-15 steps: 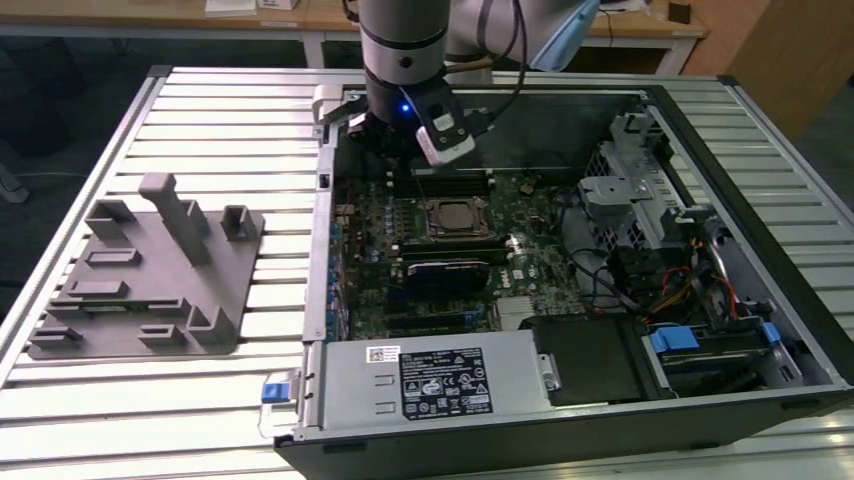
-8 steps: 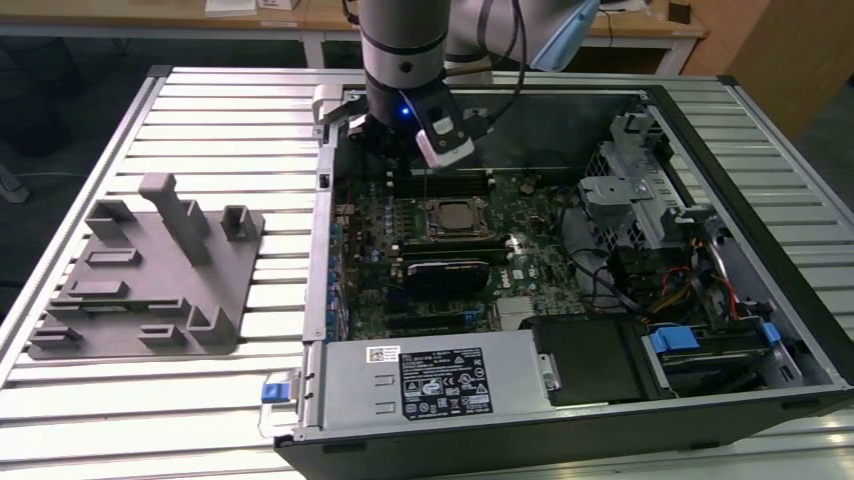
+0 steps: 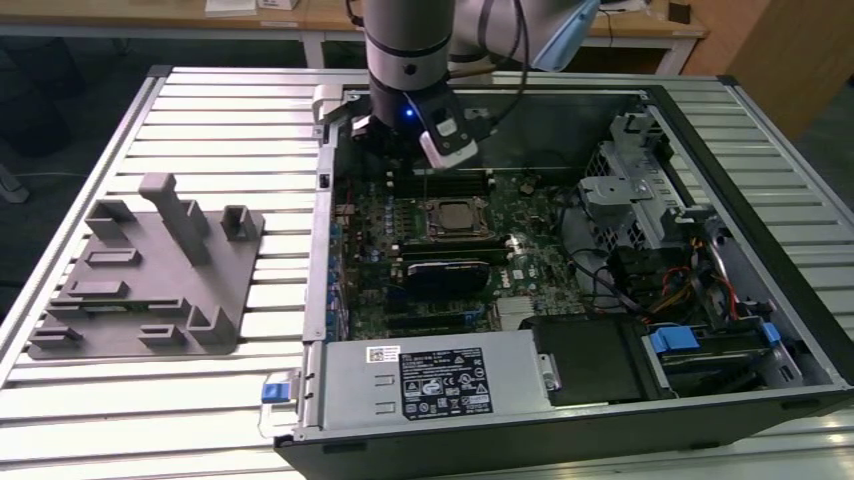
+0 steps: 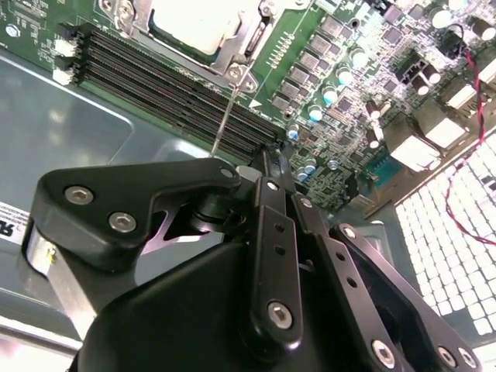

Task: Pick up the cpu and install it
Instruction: 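Install the first cpu locking lever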

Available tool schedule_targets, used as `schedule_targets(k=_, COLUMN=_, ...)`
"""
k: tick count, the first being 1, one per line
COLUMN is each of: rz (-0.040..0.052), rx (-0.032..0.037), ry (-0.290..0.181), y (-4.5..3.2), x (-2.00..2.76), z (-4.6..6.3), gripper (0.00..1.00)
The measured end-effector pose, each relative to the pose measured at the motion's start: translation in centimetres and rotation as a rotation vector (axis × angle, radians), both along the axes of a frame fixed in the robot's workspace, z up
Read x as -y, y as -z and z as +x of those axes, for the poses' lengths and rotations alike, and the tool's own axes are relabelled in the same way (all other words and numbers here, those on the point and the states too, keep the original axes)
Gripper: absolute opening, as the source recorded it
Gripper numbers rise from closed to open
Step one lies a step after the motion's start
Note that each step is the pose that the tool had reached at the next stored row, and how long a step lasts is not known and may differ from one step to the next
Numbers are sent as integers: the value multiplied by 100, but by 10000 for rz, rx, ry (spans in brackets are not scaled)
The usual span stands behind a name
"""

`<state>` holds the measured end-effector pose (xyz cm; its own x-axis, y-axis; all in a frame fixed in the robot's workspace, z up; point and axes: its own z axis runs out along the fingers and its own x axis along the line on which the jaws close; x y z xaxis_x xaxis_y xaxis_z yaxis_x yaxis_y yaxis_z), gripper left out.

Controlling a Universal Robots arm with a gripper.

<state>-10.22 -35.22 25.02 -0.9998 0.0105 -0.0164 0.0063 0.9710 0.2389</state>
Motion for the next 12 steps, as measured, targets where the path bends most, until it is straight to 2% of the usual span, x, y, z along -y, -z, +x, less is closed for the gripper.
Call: schedule_targets(k=12, rz=-1, rx=-1, ry=10, y=32, x=-14, z=101, gripper=11)
